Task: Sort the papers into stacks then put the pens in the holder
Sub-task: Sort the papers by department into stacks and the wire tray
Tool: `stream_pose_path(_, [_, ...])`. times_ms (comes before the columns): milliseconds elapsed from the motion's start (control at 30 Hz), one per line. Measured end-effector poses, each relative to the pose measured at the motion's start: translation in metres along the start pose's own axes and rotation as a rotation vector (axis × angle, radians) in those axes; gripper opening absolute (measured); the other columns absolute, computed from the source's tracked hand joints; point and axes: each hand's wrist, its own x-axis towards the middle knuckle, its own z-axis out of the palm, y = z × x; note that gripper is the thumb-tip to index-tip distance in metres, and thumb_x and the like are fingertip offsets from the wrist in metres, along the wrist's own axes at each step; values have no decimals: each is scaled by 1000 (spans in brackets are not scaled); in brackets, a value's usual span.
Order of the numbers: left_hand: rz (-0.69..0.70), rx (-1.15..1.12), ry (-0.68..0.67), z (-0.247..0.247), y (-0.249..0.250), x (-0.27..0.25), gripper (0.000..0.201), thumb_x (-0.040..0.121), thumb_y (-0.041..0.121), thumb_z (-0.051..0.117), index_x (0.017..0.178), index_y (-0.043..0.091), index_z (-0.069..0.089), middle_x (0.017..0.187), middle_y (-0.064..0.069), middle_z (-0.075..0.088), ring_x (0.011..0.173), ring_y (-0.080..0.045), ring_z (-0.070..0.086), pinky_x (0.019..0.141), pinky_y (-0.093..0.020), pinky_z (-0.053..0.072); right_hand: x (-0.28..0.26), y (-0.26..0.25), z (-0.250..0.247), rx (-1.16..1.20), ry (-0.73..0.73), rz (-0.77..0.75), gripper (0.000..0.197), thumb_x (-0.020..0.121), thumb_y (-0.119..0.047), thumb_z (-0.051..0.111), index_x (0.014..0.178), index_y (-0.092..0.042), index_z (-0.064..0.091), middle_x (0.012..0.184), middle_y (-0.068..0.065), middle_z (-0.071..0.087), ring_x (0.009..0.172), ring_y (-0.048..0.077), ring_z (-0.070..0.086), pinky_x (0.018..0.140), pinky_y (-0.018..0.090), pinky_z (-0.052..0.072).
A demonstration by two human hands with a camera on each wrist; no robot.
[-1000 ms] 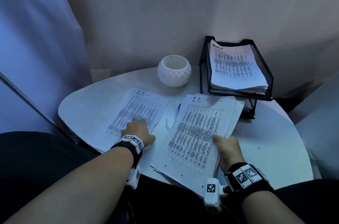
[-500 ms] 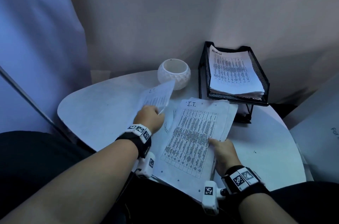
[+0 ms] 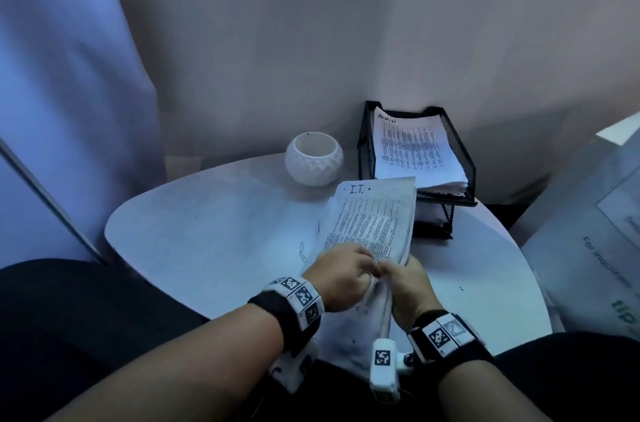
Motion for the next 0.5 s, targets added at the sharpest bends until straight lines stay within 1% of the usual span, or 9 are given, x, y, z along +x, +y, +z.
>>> stream_pose_path(33, [-26, -40, 52, -8, -4, 0, 32, 86, 27, 53, 103, 30, 79, 124, 10, 67, 120, -15, 58, 108, -41, 45, 0, -4, 1, -35, 18, -1, 36, 86, 18, 51, 119, 8, 63, 108, 37, 69, 90, 48, 71, 84, 64, 56])
stream_pose_path(100, [-101, -123, 213, -26, -12, -3, 33, 82, 23, 58, 108, 26, 78, 125, 4, 68, 121, -16, 59, 112, -38, 44, 0, -14, 2, -82, 18, -14, 33, 89, 16, 50, 119, 5, 61, 106, 32, 71, 89, 45, 73, 81, 61, 59])
stream_pose_path(167, [-224, -179, 335, -45, -29, -7, 40, 86, 20, 66, 125, 22, 70, 134, -3, 63, 128, -19, 56, 117, -35, 39, -2, -25, 5, -73, -15, -38, 25, 94, 12, 52, 117, 4, 61, 108, 28, 72, 94, 42, 73, 82, 55, 61])
stream_pose_path(233, [-406, -267, 358, -61, -51, -14, 61, 87, 23, 75, 144, 19, 54, 146, -9, 54, 136, -25, 50, 116, -37, 39, -6, -35, 10, -14, -80, -65, 23, 95, 11, 53, 115, 5, 63, 112, 27, 72, 99, 42, 72, 84, 55, 60])
stream_pose_path(300, [-488, -527, 369, -74, -64, -22, 84, 81, 23, 84, 153, 15, 42, 148, -12, 51, 133, -31, 54, 109, -45, 47, -11, -42, 13, 66, -180, -103, 29, 89, 10, 59, 117, 8, 64, 115, 29, 71, 102, 44, 70, 88, 57, 58])
stream_pose_path(333, [-468, -689, 394, -78, -68, -24, 85, 76, 20, 87, 150, 13, 44, 144, -16, 57, 125, -33, 61, 102, -47, 54, -13, -44, 15, 89, -219, -123, 33, 86, 8, 63, 119, 10, 63, 116, 30, 70, 103, 45, 69, 90, 59, 57])
stream_pose_path(400, [-379, -842, 439, -86, -67, -30, 63, 70, 17, 83, 128, 5, 62, 120, -21, 73, 107, -39, 71, 90, -48, 61, -14, -43, 17, 71, -241, -151, 34, 86, 6, 65, 120, 11, 63, 117, 31, 69, 109, 50, 66, 95, 63, 53])
stream_pose_path(467, [-369, -837, 507, -90, -63, -37, 42, 67, 21, 80, 106, 5, 74, 103, -16, 79, 100, -39, 74, 90, -55, 61, -13, -39, 20, 11, -183, -203, 27, 88, 10, 63, 115, 10, 66, 117, 31, 70, 113, 52, 63, 99, 64, 51])
stream_pose_path(500, [-373, -828, 542, -90, -61, -42, 36, 69, 23, 80, 100, 6, 76, 99, -14, 79, 99, -38, 74, 90, -57, 60, -13, -37, 21, -27, -129, -231, 24, 89, 11, 62, 112, 8, 68, 114, 29, 71, 113, 51, 64, 100, 63, 51])
